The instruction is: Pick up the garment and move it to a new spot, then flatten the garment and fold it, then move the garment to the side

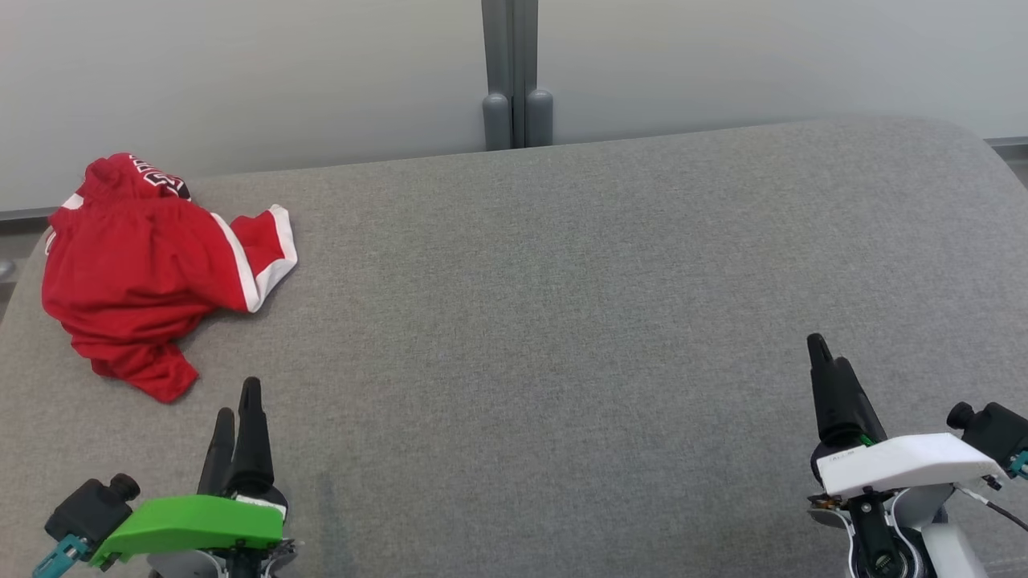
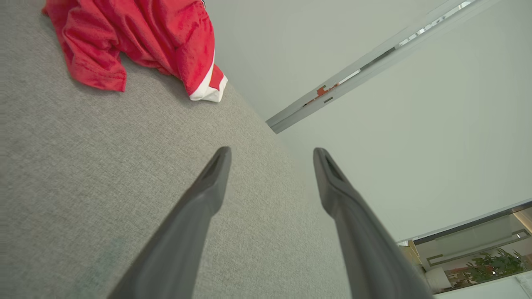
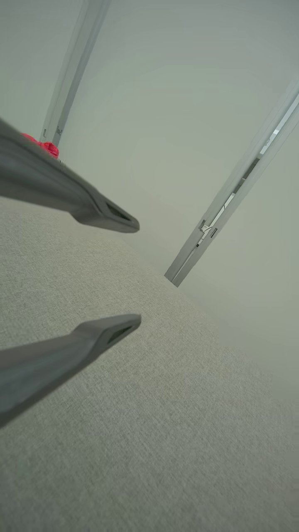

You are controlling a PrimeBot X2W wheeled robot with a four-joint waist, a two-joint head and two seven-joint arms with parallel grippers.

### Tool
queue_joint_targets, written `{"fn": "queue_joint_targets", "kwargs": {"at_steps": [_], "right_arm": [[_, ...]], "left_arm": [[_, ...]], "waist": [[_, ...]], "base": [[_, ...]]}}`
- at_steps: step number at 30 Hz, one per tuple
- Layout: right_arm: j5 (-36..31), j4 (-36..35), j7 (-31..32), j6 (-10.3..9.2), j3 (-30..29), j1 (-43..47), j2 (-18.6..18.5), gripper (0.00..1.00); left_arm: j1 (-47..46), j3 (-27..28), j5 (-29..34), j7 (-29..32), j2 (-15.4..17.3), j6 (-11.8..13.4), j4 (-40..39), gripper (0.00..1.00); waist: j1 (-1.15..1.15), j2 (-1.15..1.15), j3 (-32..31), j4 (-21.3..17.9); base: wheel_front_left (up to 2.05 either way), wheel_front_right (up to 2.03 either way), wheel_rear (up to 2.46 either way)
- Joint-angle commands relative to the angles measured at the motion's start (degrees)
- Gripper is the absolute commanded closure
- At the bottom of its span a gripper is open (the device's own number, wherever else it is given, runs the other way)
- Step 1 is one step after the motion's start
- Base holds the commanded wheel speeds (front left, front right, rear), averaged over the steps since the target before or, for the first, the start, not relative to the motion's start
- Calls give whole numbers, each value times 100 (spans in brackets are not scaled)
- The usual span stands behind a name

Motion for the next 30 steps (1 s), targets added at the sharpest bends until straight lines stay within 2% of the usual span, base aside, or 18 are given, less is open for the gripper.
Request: {"fn": "queue_joint_targets", "kwargs": {"at_steps": [1, 14, 30], "right_arm": [[-264, -121, -66, 1, 36, -15, -34, 0], [-1324, -86, -307, 2, 151, 25, -42, 0], [-2453, 100, -556, 2, 296, 37, -49, 0]], "left_arm": [[-9, -31, 266, -58, 44, 20, -101, 0], [128, -164, 1629, -294, 52, 102, -48, 0], [228, -366, 2663, -547, 60, 237, 93, 0]], "waist": [[0, 0, -2, -1], [0, 0, -9, -2], [0, 0, -22, 10]], "base": [[0, 0, 0], [0, 0, 0], [0, 0, 0]]}}
